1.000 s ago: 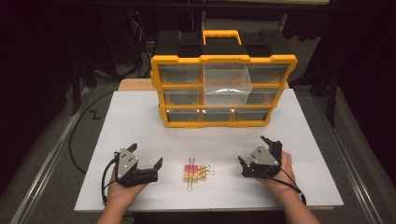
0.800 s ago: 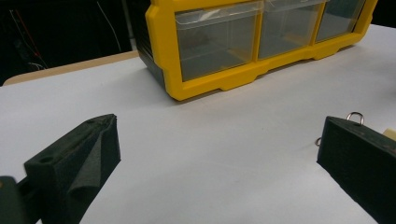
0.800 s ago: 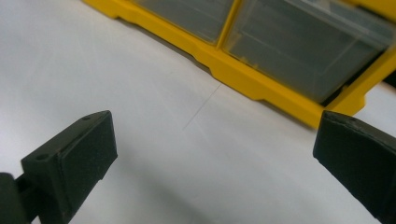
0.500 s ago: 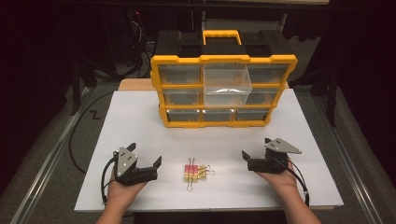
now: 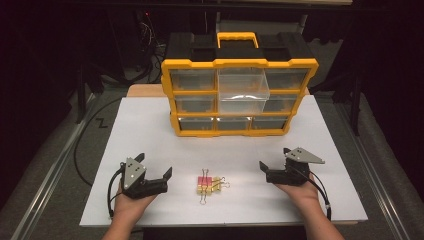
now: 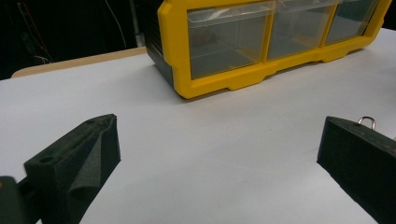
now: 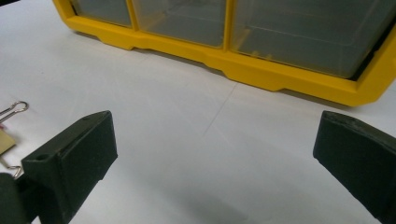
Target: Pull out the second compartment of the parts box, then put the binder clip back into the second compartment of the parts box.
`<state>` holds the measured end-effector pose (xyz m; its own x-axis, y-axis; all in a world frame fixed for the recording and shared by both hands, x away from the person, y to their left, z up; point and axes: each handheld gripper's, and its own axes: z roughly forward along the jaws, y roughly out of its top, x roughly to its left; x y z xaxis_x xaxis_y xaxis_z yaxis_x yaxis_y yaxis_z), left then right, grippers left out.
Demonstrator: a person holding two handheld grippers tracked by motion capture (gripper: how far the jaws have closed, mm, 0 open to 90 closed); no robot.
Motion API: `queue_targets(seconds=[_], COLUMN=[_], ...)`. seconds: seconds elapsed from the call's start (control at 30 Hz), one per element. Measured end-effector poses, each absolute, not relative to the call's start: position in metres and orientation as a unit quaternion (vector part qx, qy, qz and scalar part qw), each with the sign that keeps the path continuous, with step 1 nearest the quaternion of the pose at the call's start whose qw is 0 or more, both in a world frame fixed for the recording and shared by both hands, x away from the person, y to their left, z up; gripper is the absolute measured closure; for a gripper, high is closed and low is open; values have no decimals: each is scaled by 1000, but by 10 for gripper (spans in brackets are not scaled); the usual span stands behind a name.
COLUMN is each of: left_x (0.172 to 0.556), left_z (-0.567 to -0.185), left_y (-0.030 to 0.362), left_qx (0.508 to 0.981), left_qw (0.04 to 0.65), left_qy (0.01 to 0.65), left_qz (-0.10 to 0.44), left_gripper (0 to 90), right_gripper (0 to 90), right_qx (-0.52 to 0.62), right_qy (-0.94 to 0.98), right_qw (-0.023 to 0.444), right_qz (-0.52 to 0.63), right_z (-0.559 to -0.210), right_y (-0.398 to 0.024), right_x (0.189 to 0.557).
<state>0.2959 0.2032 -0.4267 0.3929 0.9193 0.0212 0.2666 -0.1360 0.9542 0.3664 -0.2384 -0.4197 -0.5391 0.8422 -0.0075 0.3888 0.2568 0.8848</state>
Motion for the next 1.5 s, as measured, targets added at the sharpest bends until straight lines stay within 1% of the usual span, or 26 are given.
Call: queue_targets(seconds=[0.1,0.57,1.07,1.3,1.5], left_x=[296,298,297,298,297], left_z=[-427,-428,-427,-427,-427], left_y=[205,204,205,204,204], left_qx=[674,673,673,673,673], left_qw=[490,495,497,496,497], left_qy=[441,438,437,437,436], left_qz=[332,332,329,330,331], left_gripper=[4,4,4,4,4], right_gripper=[9,11,26,73,166], right_qx=[404,360,303,286,273], right_qy=[756,801,823,827,836], right_qw=[250,209,171,150,129], right_qz=[450,429,449,460,458], right_z=[-419,-425,-421,-420,-420], right_y=[-237,-219,-182,-166,-154], right_x=[367,364,347,343,344])
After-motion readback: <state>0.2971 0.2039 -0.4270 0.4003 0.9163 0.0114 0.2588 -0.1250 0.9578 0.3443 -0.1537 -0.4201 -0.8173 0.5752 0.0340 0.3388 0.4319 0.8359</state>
